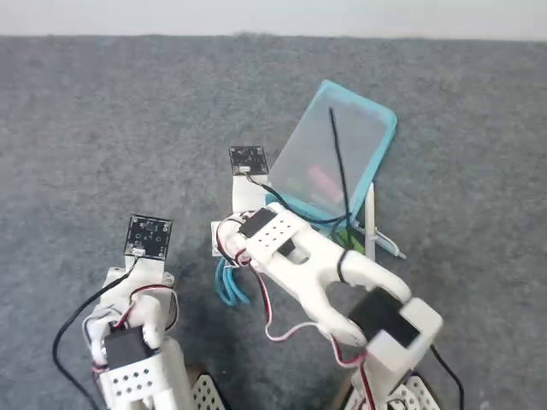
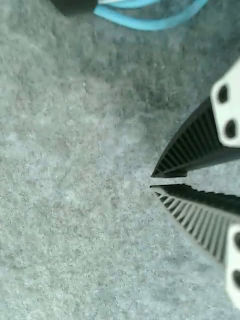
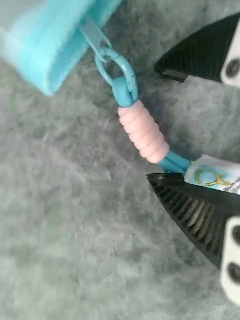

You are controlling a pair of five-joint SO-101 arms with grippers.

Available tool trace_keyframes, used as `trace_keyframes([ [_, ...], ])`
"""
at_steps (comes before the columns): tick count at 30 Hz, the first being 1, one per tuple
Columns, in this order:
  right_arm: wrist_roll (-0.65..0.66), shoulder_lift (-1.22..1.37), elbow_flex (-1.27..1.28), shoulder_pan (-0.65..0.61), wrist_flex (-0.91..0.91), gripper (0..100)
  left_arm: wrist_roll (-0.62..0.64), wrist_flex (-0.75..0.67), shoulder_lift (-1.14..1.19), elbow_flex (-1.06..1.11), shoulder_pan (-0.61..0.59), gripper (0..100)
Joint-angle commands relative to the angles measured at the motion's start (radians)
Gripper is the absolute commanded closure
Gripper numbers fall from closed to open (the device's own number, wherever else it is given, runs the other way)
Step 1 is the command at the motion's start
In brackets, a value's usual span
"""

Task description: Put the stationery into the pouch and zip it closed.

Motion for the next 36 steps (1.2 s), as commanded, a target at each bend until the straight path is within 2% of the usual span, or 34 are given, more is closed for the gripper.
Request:
trace_keyframes([
  [1, -0.066, 0.053, -0.141, 0.031, 0.024, 70.3, -0.008, 0.005, 0.014, -0.005, -0.003, 98],
  [6, -0.092, 0.122, -0.25, 0.088, 0.108, 70.5, -0.008, 0.005, 0.014, -0.005, -0.003, 98],
  [14, -0.092, 0.153, -0.255, 0.091, 0.111, 92.2, -0.008, 0.005, 0.014, -0.005, -0.003, 98],
  [20, -0.077, 0.147, -0.252, 0.101, 0.139, 94.0, -0.008, 0.005, 0.014, -0.005, -0.003, 98],
  [22, 0.023, 0.143, -0.269, 0.134, 0.202, 94.0, -0.008, 0.005, 0.014, -0.005, -0.003, 98],
  [27, 0.514, 0.13, -0.42, 0.249, 0.456, 96.3, -0.008, 0.005, 0.014, -0.005, -0.003, 98],
  [30, 0.717, 0.117, -0.493, 0.277, 0.605, 99.0, -0.008, 0.005, 0.014, -0.005, -0.003, 98],
  [32, 0.776, 0.102, -0.496, 0.294, 0.653, 99.1, -0.008, 0.005, 0.014, -0.005, -0.003, 98],
  [36, 0.812, 0.044, -0.456, 0.311, 0.65, 99.2, -0.008, 0.005, 0.014, -0.005, -0.003, 98],
])
